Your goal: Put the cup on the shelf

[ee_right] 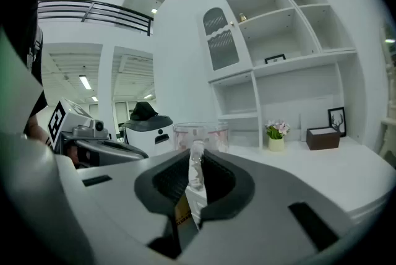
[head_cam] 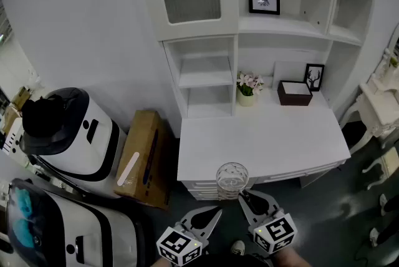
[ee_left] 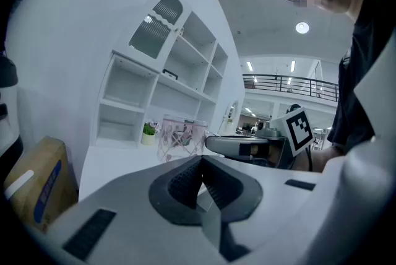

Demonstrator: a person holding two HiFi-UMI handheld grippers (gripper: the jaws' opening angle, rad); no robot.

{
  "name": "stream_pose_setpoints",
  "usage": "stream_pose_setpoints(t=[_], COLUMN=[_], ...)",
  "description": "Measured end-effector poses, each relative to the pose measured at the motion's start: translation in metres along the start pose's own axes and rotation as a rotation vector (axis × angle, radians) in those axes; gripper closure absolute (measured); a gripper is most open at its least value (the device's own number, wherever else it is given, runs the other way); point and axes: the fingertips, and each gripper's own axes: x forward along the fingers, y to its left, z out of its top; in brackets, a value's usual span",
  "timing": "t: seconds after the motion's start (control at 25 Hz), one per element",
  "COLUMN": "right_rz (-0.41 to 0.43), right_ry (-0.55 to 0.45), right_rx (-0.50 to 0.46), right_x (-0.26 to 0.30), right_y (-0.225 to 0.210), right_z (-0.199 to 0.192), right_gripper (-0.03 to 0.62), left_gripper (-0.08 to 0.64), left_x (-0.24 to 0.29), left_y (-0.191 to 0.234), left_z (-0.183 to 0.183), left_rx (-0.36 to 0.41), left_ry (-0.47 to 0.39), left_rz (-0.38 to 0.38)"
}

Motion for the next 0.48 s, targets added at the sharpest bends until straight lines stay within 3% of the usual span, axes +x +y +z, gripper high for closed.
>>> stream_pose_setpoints(t=[0.48], right_rz=[-0.006], right_ry=[-0.024], right_rx=[-0.006], right_x=[0.0053], right_y=[0.0034], right_z=[0.0020], right_gripper=[0.560], left_gripper=[0.555], left_x=[-0.0073], left_y=[0.0059], left_z=[-0.0030], left_rx=[-0.011], left_ry=[0.002], left_rz=[0.005])
